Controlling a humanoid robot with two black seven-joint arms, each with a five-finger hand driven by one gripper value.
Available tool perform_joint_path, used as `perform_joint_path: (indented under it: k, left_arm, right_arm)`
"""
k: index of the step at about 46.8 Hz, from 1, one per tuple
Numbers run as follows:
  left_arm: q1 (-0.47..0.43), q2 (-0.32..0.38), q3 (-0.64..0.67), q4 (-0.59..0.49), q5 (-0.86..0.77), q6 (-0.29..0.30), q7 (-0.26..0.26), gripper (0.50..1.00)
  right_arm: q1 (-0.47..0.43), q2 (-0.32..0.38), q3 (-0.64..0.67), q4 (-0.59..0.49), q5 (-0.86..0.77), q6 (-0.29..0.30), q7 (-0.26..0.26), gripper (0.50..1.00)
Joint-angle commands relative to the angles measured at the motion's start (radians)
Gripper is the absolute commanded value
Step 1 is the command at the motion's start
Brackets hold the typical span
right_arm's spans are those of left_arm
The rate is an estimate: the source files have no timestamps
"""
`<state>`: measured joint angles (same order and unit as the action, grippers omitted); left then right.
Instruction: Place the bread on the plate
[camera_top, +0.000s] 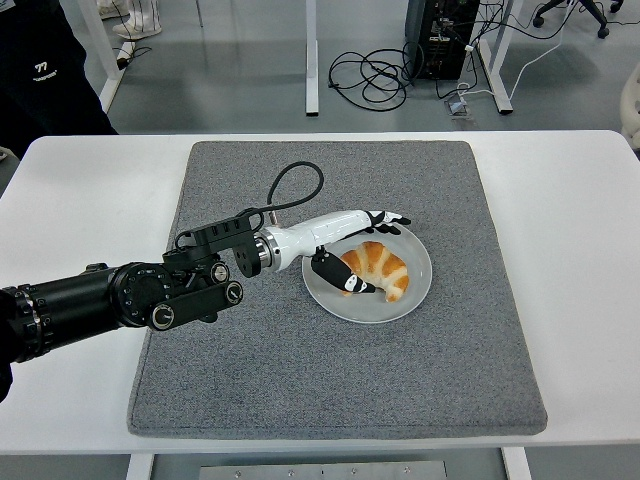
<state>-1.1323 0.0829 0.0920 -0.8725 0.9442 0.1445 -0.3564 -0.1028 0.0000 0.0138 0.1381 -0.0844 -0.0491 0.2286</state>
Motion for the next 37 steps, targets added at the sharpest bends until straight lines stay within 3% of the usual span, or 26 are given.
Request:
perform_joint_path:
  k: [1, 18, 29, 37]
  left_arm:
    - [-0.001, 0.017, -0.001, -0.029, -0.001, 0.000, 0.004, 0.910]
    - [-0.084, 0.133, -0.028, -0.094, -0.154, -0.016, 0.007, 0.948]
    - [-0.136, 0.193, -0.086, -0.094, -0.297, -0.088, 0.008, 0.949]
    - [-0.142, 0.224, -0.129, -0.094, -0.360, -0.109, 0.010, 0.949]
  right_arm:
    - [0.000, 0.000, 0.000, 0.000, 0.000, 0.000, 0.000, 1.000]
    - [0.000, 0.000, 0.000, 0.000, 0.000, 0.000, 0.000, 1.000]
    - [0.000, 0.000, 0.000, 0.000, 0.000, 0.000, 0.000, 1.000]
    - [0.000, 0.000, 0.000, 0.000, 0.000, 0.000, 0.000, 1.000]
